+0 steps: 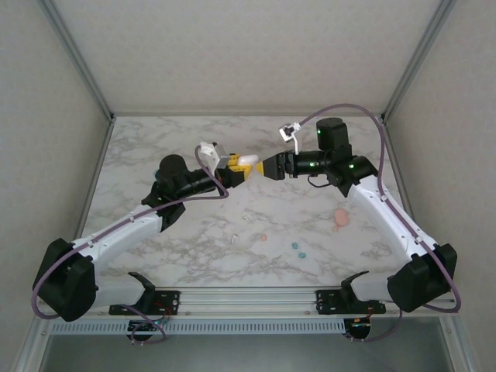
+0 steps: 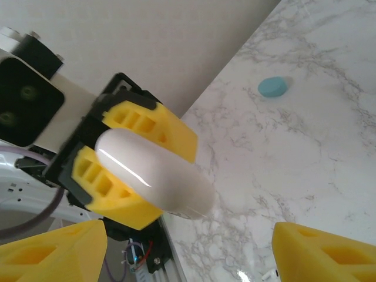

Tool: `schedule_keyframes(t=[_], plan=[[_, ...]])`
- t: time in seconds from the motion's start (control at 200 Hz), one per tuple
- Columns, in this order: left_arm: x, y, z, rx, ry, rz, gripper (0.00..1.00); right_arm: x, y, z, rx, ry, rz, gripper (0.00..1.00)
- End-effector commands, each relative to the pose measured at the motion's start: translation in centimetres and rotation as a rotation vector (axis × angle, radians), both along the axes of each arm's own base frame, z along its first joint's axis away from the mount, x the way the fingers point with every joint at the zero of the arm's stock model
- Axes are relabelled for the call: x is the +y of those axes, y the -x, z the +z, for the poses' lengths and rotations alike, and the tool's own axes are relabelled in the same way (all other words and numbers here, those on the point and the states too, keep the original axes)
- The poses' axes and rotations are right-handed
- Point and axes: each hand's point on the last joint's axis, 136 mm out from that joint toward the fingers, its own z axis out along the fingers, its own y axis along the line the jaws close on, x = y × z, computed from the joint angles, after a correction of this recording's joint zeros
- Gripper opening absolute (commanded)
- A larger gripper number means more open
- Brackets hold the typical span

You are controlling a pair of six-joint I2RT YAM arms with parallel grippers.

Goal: Insert wireless bluetooth earbuds into charging case

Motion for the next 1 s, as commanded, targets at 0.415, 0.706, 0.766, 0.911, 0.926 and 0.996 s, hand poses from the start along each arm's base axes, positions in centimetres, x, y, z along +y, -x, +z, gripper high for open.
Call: schedule_keyframes(t=[0.415,0.706,0.766,0.911,0.926,0.996], plan=[[-0.5,1.6,1.4,-0.017,0.037,-0.084,0.1,0.7,-1.8,1.1,-0.041,-0.012,-0.042,0.73],[-0.4,2.1,1.4,-0.023,0.022,-0.097,0.1,1.0,-3.2,2.0,-0.049,-0.039,-0.077,0.73],[-0.3,2.1,1.3,-0.025,0.017,-0.093,0.1,1.1,-3.3,2.2,-0.054,-0.042,-0.081,0.73],[-0.2,2.1,1.2,-0.028,0.014,-0.083,0.1,0.9,-3.8,2.5,-0.061,-0.039,-0.107,0.74],[-0.2,2.1,1.1,-0.028,0.014,-0.084,0.1,0.9,-3.8,2.5,-0.063,-0.038,-0.11,0.74],[-0.1,2.1,1.1,-0.029,0.014,-0.08,0.1,0.9,-4.0,2.7,-0.061,-0.041,-0.121,0.75]])
